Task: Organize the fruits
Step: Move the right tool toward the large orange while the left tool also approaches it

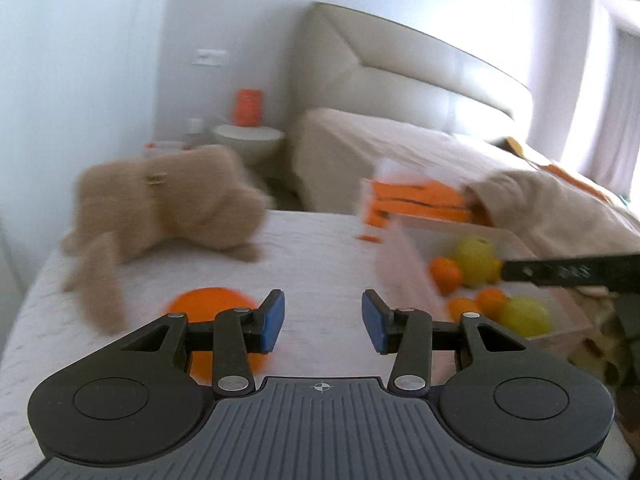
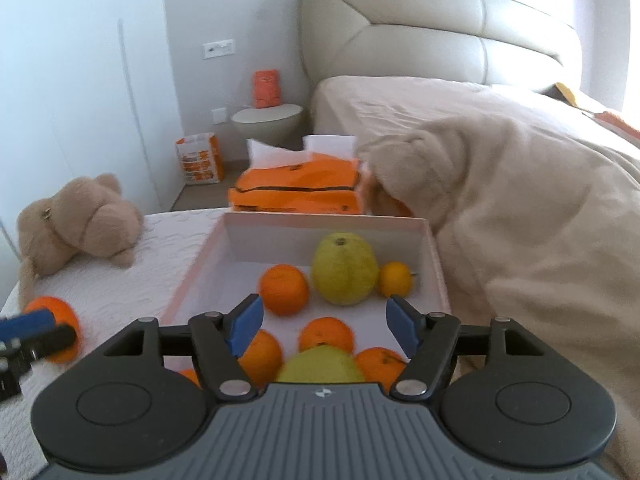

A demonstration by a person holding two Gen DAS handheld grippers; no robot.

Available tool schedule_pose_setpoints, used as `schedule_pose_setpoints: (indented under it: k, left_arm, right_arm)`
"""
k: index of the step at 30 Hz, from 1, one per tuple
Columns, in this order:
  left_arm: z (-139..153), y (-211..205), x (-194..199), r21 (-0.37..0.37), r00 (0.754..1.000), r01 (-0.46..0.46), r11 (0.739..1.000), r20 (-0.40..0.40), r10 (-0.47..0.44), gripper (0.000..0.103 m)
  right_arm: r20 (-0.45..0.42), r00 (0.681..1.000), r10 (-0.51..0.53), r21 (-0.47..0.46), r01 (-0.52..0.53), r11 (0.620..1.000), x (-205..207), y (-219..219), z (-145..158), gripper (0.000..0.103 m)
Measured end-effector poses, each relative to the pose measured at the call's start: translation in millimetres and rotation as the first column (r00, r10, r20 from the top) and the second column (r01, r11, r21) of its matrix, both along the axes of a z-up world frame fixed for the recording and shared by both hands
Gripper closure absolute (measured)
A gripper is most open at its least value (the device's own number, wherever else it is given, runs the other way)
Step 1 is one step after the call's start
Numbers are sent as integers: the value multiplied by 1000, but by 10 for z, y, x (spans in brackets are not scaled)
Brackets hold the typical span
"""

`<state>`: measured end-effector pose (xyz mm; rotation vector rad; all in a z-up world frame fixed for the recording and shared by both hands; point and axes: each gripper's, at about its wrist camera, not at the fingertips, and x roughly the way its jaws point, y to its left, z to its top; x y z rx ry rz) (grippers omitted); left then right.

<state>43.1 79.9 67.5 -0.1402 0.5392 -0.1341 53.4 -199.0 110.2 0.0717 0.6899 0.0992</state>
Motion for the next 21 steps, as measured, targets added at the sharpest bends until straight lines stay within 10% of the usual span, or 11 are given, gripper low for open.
schedule_pose_setpoints:
  k: [21]
  left_arm:
    - [-537,1061,-354,-70,918,-397,915,-47,394,55]
  right_arm:
    - [59,915,399,-87,-394,915,-219,1655,180,31]
